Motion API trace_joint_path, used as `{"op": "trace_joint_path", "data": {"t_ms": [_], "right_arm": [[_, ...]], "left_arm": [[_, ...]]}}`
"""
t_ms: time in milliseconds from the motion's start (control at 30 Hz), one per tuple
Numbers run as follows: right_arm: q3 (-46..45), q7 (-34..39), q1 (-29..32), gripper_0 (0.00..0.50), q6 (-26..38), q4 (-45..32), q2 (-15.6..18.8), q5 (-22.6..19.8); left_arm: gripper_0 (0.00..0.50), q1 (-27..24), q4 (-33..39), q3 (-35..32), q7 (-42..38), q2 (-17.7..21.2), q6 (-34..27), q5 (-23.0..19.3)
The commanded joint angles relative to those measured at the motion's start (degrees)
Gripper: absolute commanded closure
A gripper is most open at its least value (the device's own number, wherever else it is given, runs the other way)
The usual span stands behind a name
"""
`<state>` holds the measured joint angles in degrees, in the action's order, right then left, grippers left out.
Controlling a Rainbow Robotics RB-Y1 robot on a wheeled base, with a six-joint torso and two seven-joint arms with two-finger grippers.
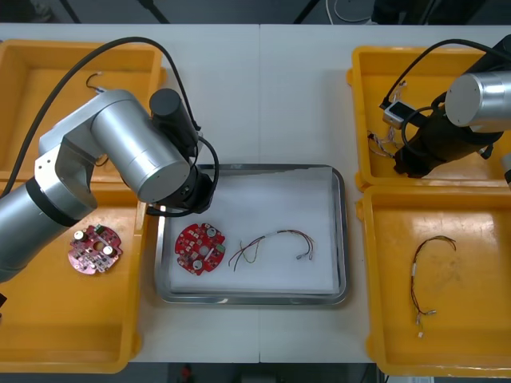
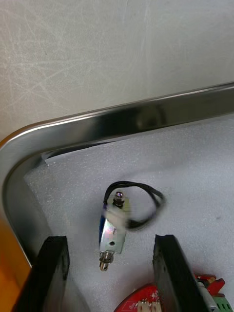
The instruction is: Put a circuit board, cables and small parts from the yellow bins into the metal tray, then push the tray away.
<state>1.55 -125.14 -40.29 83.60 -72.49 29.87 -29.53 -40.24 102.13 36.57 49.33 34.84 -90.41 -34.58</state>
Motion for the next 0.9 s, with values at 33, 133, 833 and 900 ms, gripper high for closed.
{"op": "trace_joint_path", "data": {"t_ms": [33, 133, 833, 900], "right_arm": [[0.5, 1.6, -1.9, 0.405, 0.2, 1.1, -1.0, -0.4], [0.5, 1.7, -1.9, 0.500, 0.2, 1.1, -1.0, -0.5], [-7.5, 2.2, -1.9, 0.500, 22.8, -22.4, 1.3, 1.8], [-7.5, 2.2, -1.9, 0.500, 25.6, -25.2, 1.5, 1.8]], "left_arm": [[0.000, 0.4, 1.4, 1.1, -5.7, -1.1, 0.6, 0.7], [0.000, 0.5, 2.2, 1.1, -6.3, -1.0, 0.4, 0.7], [0.000, -3.3, 12.6, -15.5, -10.0, -0.4, -17.9, -3.2], [0.000, -4.4, 11.9, -18.2, -10.0, -0.1, -19.6, -3.4]]}}
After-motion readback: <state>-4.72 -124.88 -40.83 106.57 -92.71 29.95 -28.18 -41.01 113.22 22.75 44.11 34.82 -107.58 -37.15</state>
